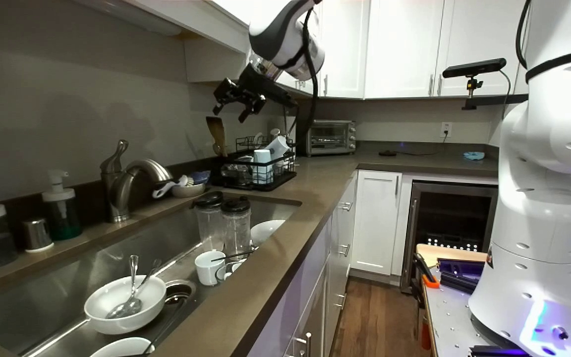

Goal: Open the faucet of the sink.

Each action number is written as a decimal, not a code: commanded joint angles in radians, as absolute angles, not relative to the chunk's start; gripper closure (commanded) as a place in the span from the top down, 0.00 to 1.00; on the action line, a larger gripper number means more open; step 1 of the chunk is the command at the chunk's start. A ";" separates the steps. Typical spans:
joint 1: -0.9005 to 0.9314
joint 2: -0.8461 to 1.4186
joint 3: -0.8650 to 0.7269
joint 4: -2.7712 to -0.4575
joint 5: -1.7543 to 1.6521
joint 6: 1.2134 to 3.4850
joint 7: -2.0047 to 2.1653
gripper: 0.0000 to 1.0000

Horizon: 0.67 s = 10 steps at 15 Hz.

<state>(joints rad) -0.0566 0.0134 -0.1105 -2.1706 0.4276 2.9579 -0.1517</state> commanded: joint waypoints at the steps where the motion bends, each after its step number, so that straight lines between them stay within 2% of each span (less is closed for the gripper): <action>1: -0.009 0.077 -0.037 -2.174 0.702 3.238 -0.323 1.00; 4: -0.023 0.158 0.055 -2.059 0.713 3.290 -0.407 1.00; 7: -0.071 0.246 0.118 -1.933 0.626 3.238 -0.467 1.00; 10: -0.105 0.355 0.121 -1.799 0.544 3.191 -0.519 1.00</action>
<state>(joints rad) -0.0500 0.2402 0.0993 -1.9467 0.6016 3.2380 -0.4396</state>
